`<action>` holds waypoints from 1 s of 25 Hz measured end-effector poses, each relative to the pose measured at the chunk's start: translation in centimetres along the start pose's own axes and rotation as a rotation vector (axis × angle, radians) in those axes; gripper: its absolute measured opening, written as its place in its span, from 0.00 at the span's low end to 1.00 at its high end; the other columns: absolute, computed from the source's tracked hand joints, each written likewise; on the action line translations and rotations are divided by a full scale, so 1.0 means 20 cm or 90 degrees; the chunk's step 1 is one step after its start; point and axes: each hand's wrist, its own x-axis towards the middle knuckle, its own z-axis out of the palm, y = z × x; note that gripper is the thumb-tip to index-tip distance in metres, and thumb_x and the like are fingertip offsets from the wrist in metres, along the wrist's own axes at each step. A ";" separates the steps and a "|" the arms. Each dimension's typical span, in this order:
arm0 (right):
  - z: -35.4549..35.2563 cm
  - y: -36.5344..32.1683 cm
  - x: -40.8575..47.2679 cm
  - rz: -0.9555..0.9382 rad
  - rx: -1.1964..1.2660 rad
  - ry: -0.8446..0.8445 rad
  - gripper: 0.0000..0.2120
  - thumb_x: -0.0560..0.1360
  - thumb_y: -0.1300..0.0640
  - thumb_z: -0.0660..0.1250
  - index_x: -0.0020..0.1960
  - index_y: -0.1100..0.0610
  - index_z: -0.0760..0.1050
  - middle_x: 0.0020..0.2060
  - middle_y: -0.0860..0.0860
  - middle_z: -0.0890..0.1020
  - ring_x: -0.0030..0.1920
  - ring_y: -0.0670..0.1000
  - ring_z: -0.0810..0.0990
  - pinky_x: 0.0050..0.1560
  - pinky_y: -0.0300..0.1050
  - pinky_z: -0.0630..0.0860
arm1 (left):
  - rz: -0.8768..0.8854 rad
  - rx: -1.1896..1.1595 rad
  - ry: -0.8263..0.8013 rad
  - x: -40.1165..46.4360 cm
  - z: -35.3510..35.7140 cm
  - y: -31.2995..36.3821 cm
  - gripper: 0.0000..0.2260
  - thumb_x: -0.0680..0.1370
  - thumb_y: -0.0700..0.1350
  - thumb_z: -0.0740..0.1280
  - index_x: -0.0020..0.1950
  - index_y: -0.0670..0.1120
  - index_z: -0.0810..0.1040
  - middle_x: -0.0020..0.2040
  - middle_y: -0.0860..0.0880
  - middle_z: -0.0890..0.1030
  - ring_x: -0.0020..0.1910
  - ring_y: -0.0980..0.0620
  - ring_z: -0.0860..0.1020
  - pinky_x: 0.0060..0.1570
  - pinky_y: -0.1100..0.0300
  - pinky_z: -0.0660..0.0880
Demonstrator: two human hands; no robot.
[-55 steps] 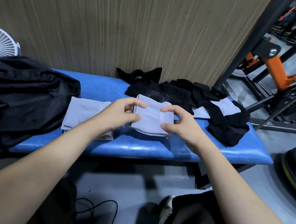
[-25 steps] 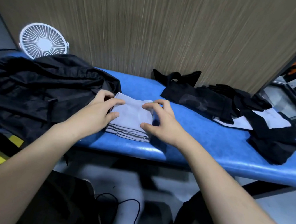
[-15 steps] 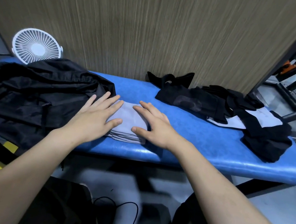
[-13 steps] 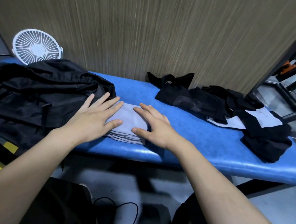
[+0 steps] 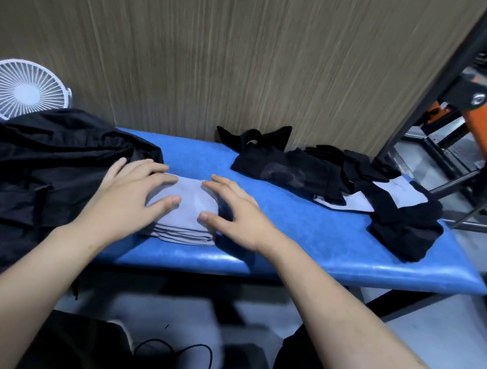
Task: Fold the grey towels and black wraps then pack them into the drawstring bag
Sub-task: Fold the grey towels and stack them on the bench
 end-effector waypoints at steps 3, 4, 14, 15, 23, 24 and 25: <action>-0.09 0.03 -0.04 -0.015 0.005 0.065 0.25 0.76 0.42 0.67 0.70 0.51 0.72 0.66 0.48 0.73 0.69 0.50 0.70 0.72 0.53 0.66 | 0.040 -0.030 0.113 0.06 -0.01 0.07 0.23 0.75 0.66 0.57 0.61 0.55 0.80 0.61 0.57 0.76 0.66 0.52 0.69 0.70 0.53 0.57; -0.13 0.06 -0.06 -0.011 -0.004 0.084 0.24 0.76 0.42 0.66 0.68 0.51 0.74 0.63 0.48 0.75 0.66 0.51 0.72 0.69 0.53 0.68 | 0.053 -0.037 0.133 0.08 -0.01 0.10 0.21 0.76 0.64 0.58 0.60 0.55 0.80 0.59 0.57 0.77 0.64 0.51 0.70 0.68 0.53 0.58; -0.51 0.44 -0.38 0.136 -0.045 0.181 0.22 0.73 0.40 0.65 0.62 0.50 0.78 0.55 0.45 0.76 0.60 0.49 0.75 0.65 0.51 0.72 | 0.160 -0.127 0.086 0.36 0.28 0.66 0.16 0.74 0.59 0.63 0.58 0.56 0.80 0.54 0.58 0.78 0.55 0.53 0.73 0.56 0.61 0.59; -0.54 0.48 -0.43 0.149 -0.039 0.191 0.20 0.74 0.43 0.68 0.62 0.51 0.78 0.54 0.45 0.76 0.60 0.47 0.75 0.65 0.51 0.72 | 0.165 -0.132 0.071 0.38 0.32 0.72 0.16 0.74 0.59 0.63 0.59 0.56 0.80 0.54 0.58 0.79 0.55 0.52 0.73 0.55 0.60 0.60; -0.71 0.73 -0.66 0.293 -0.048 0.246 0.17 0.75 0.48 0.71 0.62 0.48 0.77 0.55 0.45 0.74 0.61 0.49 0.73 0.65 0.52 0.71 | 0.140 -0.205 -0.005 0.51 0.57 1.05 0.13 0.77 0.55 0.66 0.62 0.58 0.77 0.53 0.59 0.78 0.54 0.53 0.73 0.57 0.57 0.64; -0.72 0.75 -0.68 0.308 -0.060 0.249 0.17 0.75 0.47 0.71 0.62 0.48 0.77 0.55 0.45 0.73 0.61 0.49 0.72 0.65 0.52 0.71 | 0.134 -0.210 -0.014 0.53 0.60 1.08 0.14 0.77 0.55 0.66 0.62 0.59 0.77 0.52 0.58 0.78 0.54 0.53 0.73 0.57 0.57 0.65; -0.72 0.76 -0.68 0.322 -0.078 0.248 0.17 0.75 0.47 0.71 0.63 0.47 0.77 0.56 0.46 0.73 0.61 0.50 0.72 0.65 0.52 0.71 | 0.125 -0.211 -0.022 0.54 0.63 1.11 0.14 0.77 0.55 0.66 0.63 0.60 0.76 0.52 0.58 0.78 0.55 0.52 0.73 0.57 0.57 0.64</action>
